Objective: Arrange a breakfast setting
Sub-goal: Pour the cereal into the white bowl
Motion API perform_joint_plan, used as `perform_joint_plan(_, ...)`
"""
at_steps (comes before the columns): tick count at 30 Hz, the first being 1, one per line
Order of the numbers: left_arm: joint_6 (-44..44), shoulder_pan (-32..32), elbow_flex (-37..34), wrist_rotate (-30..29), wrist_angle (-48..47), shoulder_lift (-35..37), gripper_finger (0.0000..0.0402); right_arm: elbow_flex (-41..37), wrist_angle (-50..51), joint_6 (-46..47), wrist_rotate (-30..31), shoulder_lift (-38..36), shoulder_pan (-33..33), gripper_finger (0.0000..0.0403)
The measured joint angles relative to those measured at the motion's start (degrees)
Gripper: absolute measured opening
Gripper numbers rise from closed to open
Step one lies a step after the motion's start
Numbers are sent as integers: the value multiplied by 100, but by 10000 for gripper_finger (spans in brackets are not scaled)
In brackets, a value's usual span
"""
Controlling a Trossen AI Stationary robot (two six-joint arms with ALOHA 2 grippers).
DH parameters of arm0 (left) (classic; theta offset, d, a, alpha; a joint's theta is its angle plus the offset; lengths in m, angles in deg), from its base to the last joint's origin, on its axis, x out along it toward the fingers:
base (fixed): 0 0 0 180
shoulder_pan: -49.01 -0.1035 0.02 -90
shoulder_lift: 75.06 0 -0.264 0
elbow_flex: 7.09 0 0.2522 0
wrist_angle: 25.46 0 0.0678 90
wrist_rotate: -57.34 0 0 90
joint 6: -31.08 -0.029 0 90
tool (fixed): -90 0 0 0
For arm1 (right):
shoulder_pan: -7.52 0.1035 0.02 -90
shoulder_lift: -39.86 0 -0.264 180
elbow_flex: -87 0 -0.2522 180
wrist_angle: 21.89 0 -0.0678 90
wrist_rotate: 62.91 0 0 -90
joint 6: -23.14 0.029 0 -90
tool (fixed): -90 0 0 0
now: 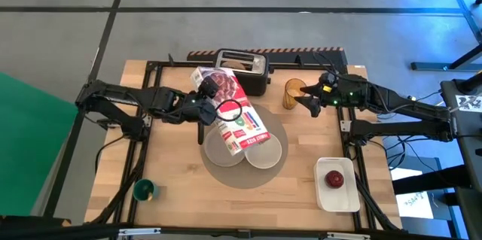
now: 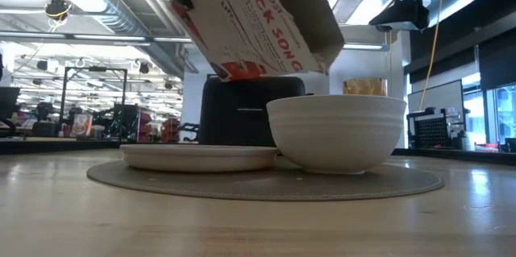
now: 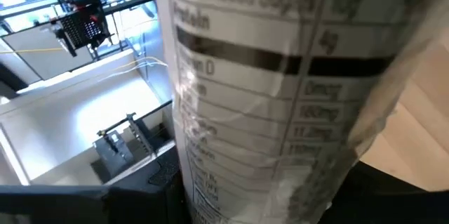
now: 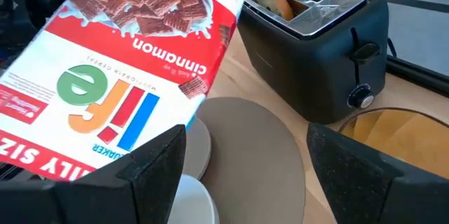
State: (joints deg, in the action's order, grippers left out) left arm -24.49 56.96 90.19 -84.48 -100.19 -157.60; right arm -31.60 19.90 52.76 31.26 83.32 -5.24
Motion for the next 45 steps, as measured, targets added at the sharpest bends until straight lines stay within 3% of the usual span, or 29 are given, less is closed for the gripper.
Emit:
perform_joint_plan(16,-75,320,-4,-982,28,-317,208,0,56,-31,-373,0,2,287)
perform_joint_plan(34,-220,693,-4,-1382,70,-335,208,0,52,-185,-382,0,2,287)
perform_joint_plan(45,-865,691,-7,-1509,362,-335,208,0,47,-292,-439,1,2,287)
